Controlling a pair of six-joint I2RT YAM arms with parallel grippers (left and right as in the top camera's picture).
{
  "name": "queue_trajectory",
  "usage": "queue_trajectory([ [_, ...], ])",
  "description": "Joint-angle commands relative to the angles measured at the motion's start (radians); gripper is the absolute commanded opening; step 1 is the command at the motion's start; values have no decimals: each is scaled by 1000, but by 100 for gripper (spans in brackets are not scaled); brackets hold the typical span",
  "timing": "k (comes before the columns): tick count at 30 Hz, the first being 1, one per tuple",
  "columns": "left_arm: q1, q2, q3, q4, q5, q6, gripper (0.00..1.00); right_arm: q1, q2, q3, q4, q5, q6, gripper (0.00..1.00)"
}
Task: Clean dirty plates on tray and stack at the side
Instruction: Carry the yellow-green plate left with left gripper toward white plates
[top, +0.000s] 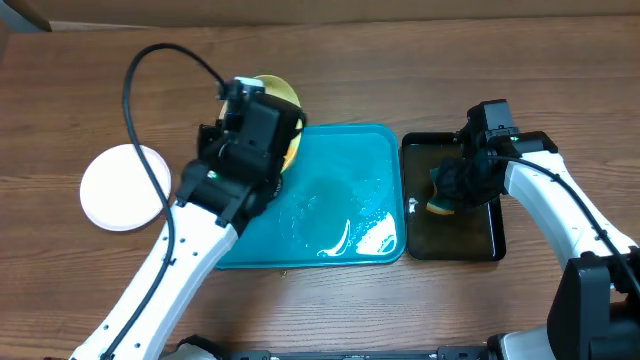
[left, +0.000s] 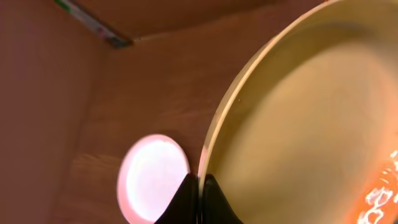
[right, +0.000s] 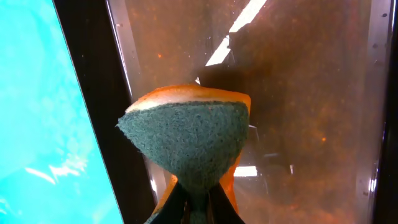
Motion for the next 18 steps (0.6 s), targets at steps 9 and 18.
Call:
queue_trajectory([
  [9,-235,195,21,42,-430,122,4,3,-2,1,6,3,-3,4],
  [18,-262,246,21,48,-473,118,4,3,-2,1,5,3,-3,4],
])
